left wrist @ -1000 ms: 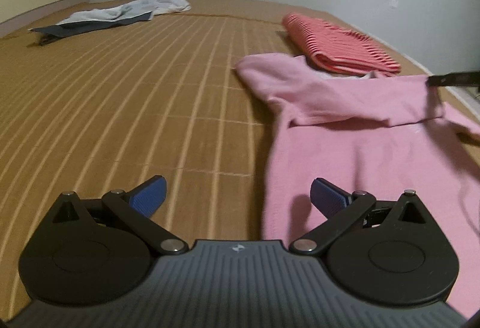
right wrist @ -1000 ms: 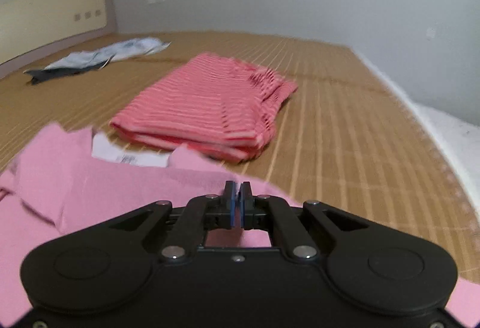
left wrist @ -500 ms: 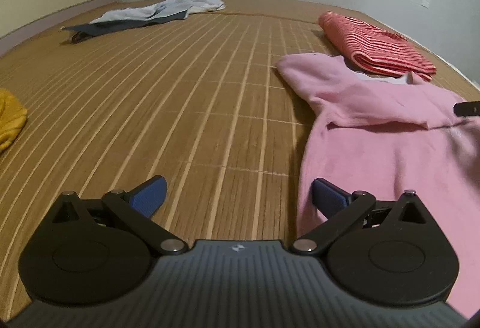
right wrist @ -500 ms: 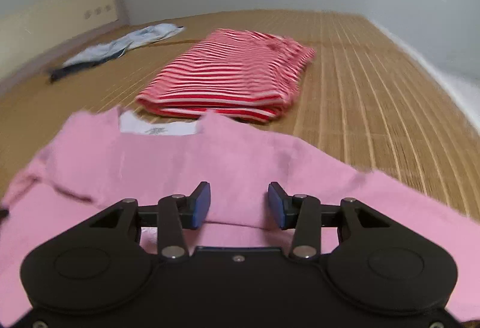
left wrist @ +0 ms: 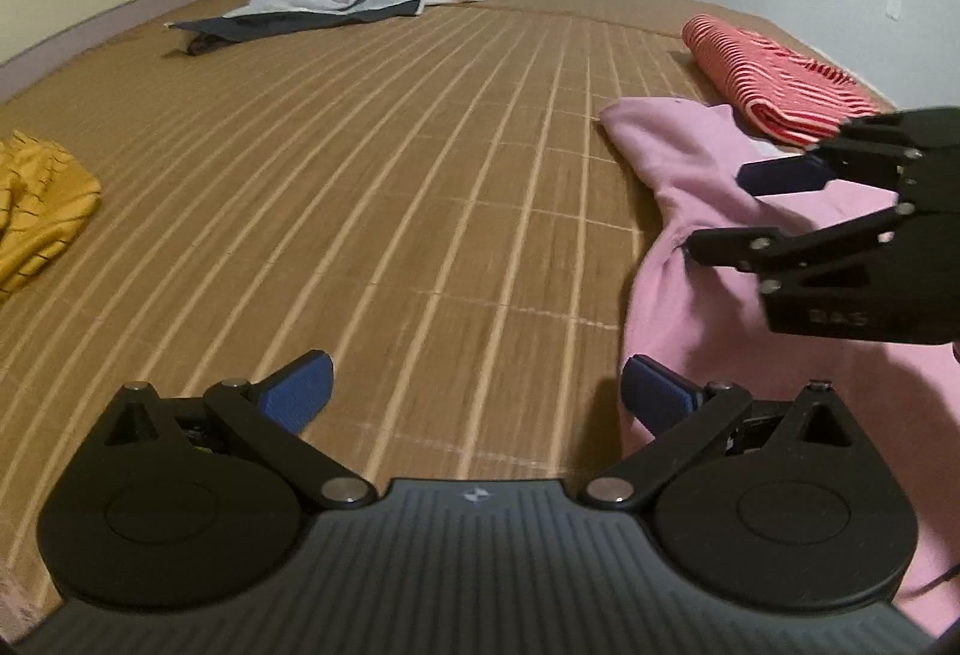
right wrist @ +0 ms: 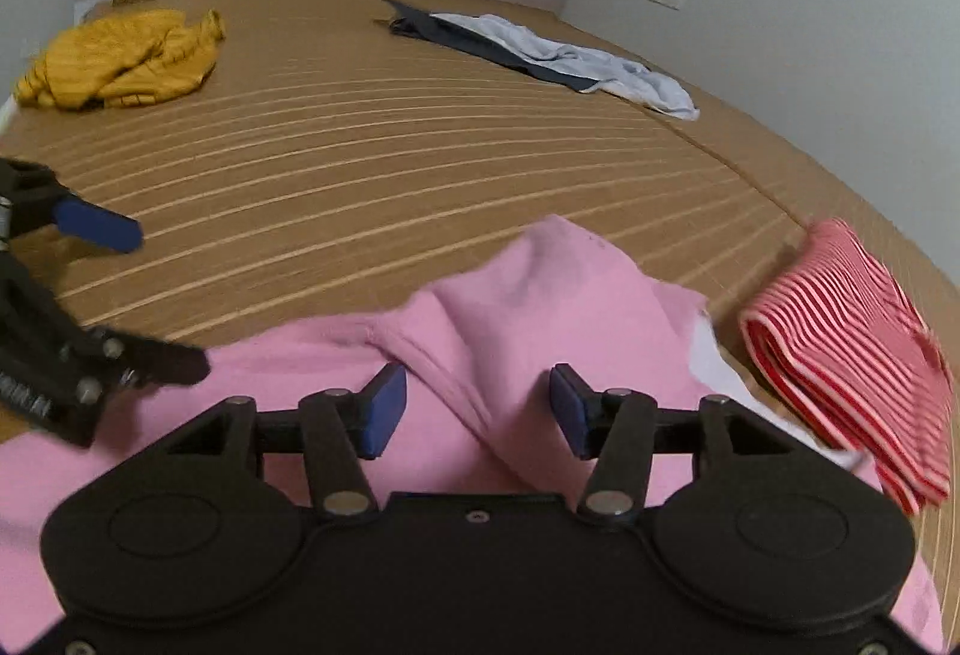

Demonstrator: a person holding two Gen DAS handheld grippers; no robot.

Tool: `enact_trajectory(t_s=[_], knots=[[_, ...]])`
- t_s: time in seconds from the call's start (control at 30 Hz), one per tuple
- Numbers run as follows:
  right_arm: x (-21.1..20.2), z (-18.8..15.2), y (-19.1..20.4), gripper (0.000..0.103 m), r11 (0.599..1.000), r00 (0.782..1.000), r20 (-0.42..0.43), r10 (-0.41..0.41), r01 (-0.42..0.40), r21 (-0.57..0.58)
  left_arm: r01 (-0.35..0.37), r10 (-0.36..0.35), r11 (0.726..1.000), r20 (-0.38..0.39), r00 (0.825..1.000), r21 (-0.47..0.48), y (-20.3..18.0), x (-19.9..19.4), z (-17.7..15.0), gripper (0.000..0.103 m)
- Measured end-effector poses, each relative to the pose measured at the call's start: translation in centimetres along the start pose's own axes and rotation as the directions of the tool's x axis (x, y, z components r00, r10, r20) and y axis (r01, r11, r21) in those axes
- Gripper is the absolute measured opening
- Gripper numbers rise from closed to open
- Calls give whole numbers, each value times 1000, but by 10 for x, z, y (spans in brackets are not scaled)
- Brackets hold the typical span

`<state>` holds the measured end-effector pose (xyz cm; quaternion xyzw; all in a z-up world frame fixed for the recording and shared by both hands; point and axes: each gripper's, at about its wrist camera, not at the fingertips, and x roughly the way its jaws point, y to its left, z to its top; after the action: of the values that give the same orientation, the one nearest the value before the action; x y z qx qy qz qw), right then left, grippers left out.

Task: Fold clothes

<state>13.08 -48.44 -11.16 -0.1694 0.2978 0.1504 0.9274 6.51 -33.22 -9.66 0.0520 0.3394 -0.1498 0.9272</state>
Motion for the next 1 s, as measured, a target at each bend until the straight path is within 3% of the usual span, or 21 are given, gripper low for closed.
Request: enact_trajectory(t_s=[0.13,0.2,0.33,0.43,0.47,0.5,0.57,0.67,0.8,0.87,1.0], knots=[[15,6,11,42,996,999,7,-36,36,-79,-44,44,999,-2,999,13,5,-2,-1,103],[18,9,12,10,998,1000,-3,-18,17,-68,-46,46,999,-2,999,3,7,-4,-1,103],[18,12,19,10,999,1000,2,-2,2,-43,-69,68,997,57,996,26,4,-11,1,103],[19,11,21,20,1000,1000,-4,20,-20,-22,-50,46,997,65,997,55,-3,-10,1,103],[19,9,20,28,1000,1000,-6,21,-21,-20,-48,44,997,54,998,67,-6,-8,0,103],[11,7,15,48,999,999,-2,37,-37,3,-56,52,994,41,998,89,-9,-6,-1,103],[-4,2,4,62,996,998,8,67,-68,50,-84,79,987,46,996,136,-16,-4,-4,103],[-29,-7,-15,62,988,995,28,92,-94,119,-147,137,972,64,989,184,-21,-7,-2,103],[-47,-27,-35,62,986,999,-1,41,-41,160,-211,195,950,89,977,232,-17,-8,-4,103],[-48,-38,-45,62,981,999,-35,16,-9,191,-213,194,949,101,976,231,-16,-9,-3,103],[-46,-61,-50,62,955,995,-72,73,-49,292,-207,178,951,142,974,228,-16,-14,-1,103]])
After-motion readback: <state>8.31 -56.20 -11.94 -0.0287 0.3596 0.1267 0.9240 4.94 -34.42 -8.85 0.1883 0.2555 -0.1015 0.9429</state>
